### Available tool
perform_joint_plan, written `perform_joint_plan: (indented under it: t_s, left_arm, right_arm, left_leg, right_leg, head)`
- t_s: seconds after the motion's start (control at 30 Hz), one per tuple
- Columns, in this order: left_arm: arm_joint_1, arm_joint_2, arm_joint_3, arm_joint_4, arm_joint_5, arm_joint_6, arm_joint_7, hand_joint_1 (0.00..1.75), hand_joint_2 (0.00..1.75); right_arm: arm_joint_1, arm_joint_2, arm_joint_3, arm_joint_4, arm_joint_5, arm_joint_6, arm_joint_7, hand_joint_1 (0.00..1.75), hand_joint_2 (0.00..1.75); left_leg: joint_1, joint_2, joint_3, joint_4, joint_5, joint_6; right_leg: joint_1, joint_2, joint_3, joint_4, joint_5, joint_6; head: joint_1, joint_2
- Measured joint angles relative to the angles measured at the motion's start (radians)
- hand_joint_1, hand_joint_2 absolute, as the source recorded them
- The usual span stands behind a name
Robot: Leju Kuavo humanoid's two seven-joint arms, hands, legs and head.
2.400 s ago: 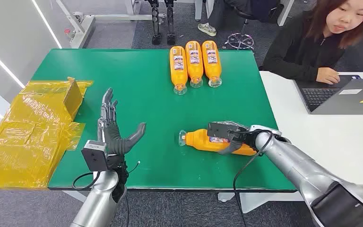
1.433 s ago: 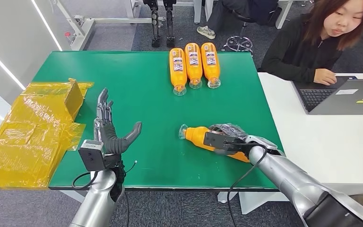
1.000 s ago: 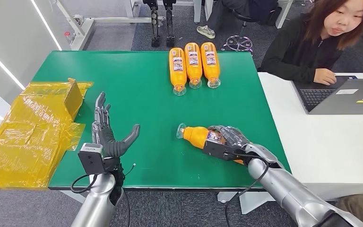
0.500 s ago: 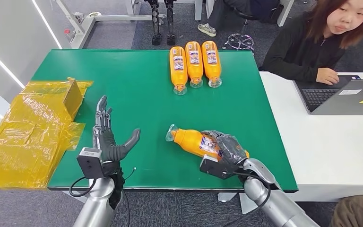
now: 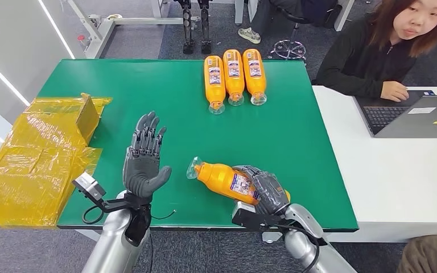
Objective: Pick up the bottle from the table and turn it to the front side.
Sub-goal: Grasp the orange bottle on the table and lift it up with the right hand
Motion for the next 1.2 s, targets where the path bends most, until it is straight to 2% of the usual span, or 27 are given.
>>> perform_joint_plan:
  t_s: [0.17, 0.4, 0.63, 0.9, 1.2]
  left_arm:
    - [-0.004, 0.001, 0.000, 0.004, -0.007, -0.041, 0.000, 0.00, 1.75]
    - [-0.037, -0.007, 0.000, 0.051, -0.050, 0.042, 0.000, 0.00, 1.75]
    - [-0.067, -0.009, 0.000, 0.099, -0.053, 0.048, 0.000, 0.00, 1.75]
    - [-0.111, -0.024, 0.000, 0.116, -0.045, 0.035, 0.000, 0.00, 1.75]
    - [-0.095, -0.036, 0.001, 0.087, -0.033, -0.032, 0.000, 0.00, 1.75]
  right_arm:
    - [0.041, 0.005, -0.019, -0.052, 0.013, -0.025, -0.020, 1.75, 1.75]
    - [0.081, 0.049, -0.033, -0.145, 0.087, -0.071, -0.022, 1.75, 1.75]
    - [0.092, 0.078, -0.033, -0.223, 0.108, -0.100, -0.031, 1.75, 1.75]
    - [0.110, 0.108, -0.032, -0.297, 0.141, -0.122, -0.041, 1.75, 1.75]
    - [0.132, 0.170, -0.011, -0.282, 0.114, -0.100, -0.087, 1.75, 1.75]
  left_leg:
    - [0.000, 0.000, 0.000, 0.000, 0.000, 0.000]
    - [0.000, 0.000, 0.000, 0.000, 0.000, -0.001]
    - [0.000, 0.001, 0.000, 0.000, 0.000, -0.001]
    - [0.000, -0.001, -0.001, -0.001, 0.000, -0.001]
    - [0.000, 0.000, -0.001, -0.002, 0.000, -0.001]
  right_leg:
    - [0.000, 0.000, 0.000, 0.000, 0.000, 0.000]
    - [0.000, 0.000, -0.001, 0.000, -0.001, -0.001]
    - [0.000, 0.001, -0.001, 0.000, -0.001, -0.001]
    - [0.000, -0.001, 0.000, 0.000, -0.001, -0.001]
    - [0.000, 0.000, -0.001, 0.001, -0.002, -0.002]
  head:
    - [0.000, 0.000]
    - [0.000, 0.000]
    - [0.000, 0.000]
    - [0.000, 0.000]
    - [0.000, 0.000]
